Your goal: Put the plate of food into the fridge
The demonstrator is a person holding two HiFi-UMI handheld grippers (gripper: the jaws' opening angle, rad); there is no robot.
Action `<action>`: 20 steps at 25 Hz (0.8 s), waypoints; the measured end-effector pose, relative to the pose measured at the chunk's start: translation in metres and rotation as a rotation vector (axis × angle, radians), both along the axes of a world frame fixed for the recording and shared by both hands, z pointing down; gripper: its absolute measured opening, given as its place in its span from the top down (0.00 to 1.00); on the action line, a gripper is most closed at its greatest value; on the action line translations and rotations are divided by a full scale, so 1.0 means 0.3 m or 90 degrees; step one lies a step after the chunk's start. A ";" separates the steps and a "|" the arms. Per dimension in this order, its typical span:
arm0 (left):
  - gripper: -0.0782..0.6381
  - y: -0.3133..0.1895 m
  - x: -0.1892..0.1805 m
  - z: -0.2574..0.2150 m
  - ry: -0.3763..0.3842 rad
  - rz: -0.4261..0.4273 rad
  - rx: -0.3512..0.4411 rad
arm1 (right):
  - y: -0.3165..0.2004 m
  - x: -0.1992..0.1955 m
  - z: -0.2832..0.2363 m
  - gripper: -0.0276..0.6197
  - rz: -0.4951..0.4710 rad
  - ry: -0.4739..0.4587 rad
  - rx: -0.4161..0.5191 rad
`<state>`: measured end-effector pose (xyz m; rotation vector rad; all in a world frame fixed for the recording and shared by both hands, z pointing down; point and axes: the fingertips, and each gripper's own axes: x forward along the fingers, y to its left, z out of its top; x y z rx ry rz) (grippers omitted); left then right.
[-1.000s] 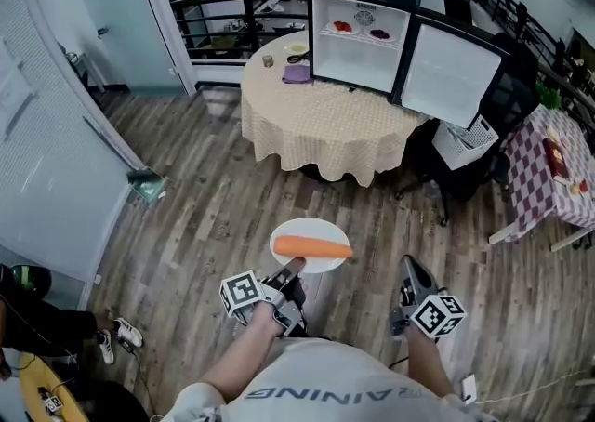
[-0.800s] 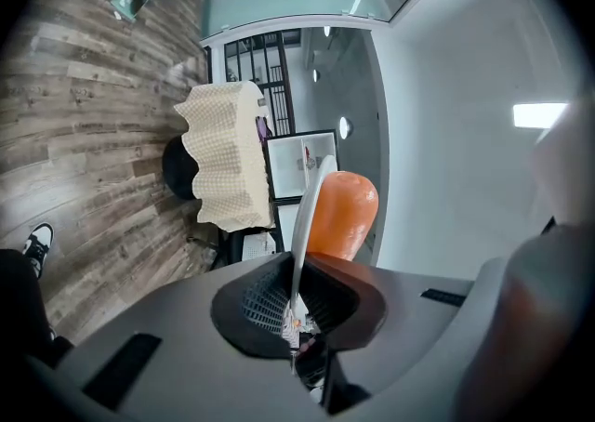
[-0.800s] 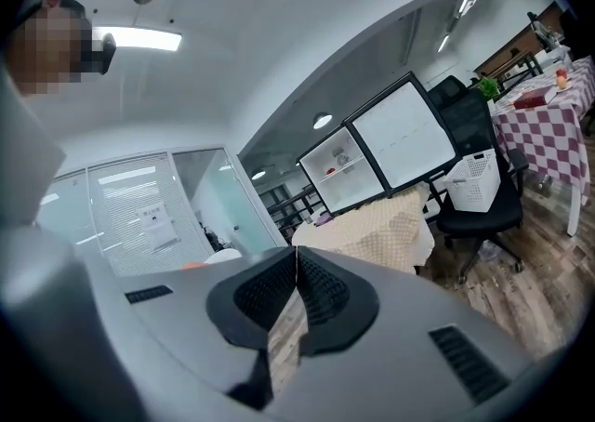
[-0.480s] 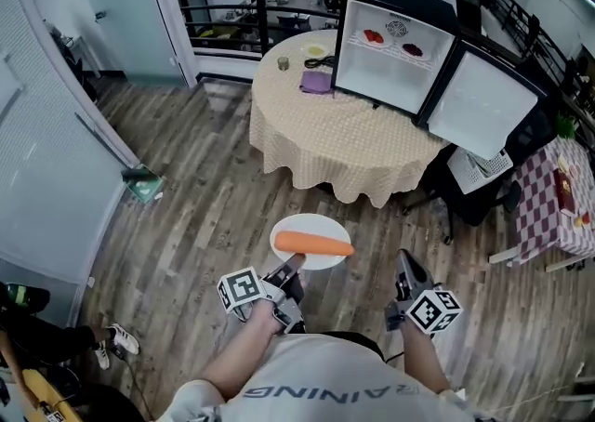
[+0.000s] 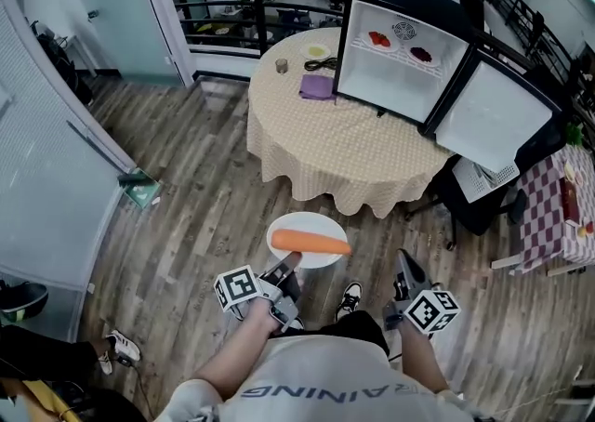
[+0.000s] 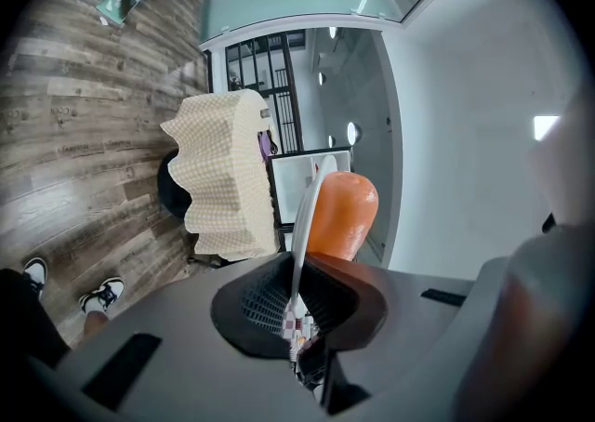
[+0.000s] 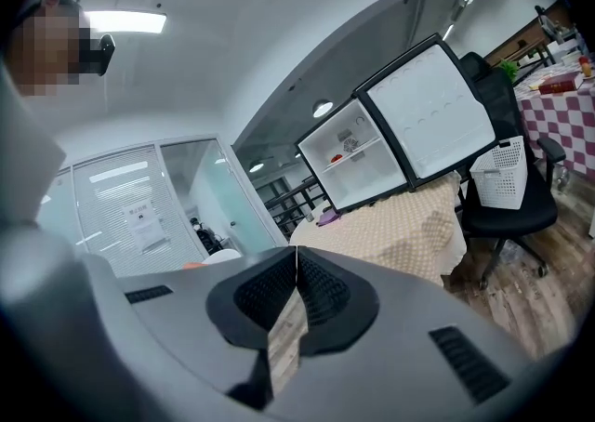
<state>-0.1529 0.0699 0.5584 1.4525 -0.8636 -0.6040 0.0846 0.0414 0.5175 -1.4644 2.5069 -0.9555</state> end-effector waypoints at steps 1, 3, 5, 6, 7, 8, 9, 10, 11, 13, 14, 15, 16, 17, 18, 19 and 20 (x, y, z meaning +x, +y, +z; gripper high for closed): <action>0.86 -0.023 0.007 0.005 0.000 -0.001 -0.002 | -0.030 0.001 0.005 0.92 -0.004 -0.003 0.001; 0.86 -0.075 0.018 0.013 -0.006 -0.005 -0.007 | -0.098 0.004 0.006 0.92 -0.012 -0.009 0.004; 0.86 -0.135 0.030 0.016 -0.020 -0.012 -0.014 | -0.173 0.012 0.000 0.92 -0.021 -0.010 0.010; 0.86 -0.168 0.042 0.011 -0.022 -0.016 -0.014 | -0.213 0.022 -0.005 0.92 -0.026 -0.008 0.014; 0.86 -0.203 0.059 0.001 -0.020 -0.021 -0.011 | -0.251 0.035 -0.011 0.92 -0.031 -0.005 0.019; 0.86 -0.239 0.080 -0.014 -0.013 -0.026 -0.005 | -0.289 0.050 -0.018 0.92 -0.036 -0.001 0.024; 0.86 -0.274 0.101 -0.029 -0.005 -0.030 0.003 | -0.325 0.065 -0.026 0.92 -0.042 0.002 0.028; 0.86 -0.307 0.119 -0.040 -0.003 -0.034 0.009 | -0.357 0.080 -0.031 0.92 -0.047 0.005 0.031; 0.86 -0.337 0.134 -0.046 -0.006 -0.038 0.010 | -0.387 0.095 -0.032 0.92 -0.053 0.006 0.033; 0.86 -0.392 0.165 -0.050 -0.012 -0.049 0.009 | -0.445 0.128 -0.027 0.92 -0.064 0.008 0.033; 0.86 -0.417 0.181 -0.049 -0.014 -0.054 0.007 | -0.473 0.145 -0.023 0.92 -0.068 0.008 0.033; 0.86 -0.442 0.197 -0.047 -0.014 -0.060 0.004 | -0.501 0.163 -0.020 0.92 -0.073 0.007 0.033; 0.86 -0.466 0.213 -0.045 -0.013 -0.065 0.001 | -0.529 0.180 -0.018 0.92 -0.076 0.006 0.034; 0.86 -0.491 0.230 -0.044 -0.009 -0.070 0.000 | -0.555 0.198 -0.016 0.92 -0.079 0.005 0.034; 0.86 -0.515 0.247 -0.044 -0.004 -0.074 -0.001 | -0.581 0.215 -0.014 0.92 -0.081 0.003 0.034; 0.86 -0.539 0.263 -0.045 0.001 -0.078 -0.001 | -0.605 0.230 -0.010 0.92 -0.084 0.003 0.033; 0.86 -0.561 0.277 -0.044 0.004 -0.082 -0.001 | -0.629 0.244 -0.006 0.92 -0.086 0.002 0.033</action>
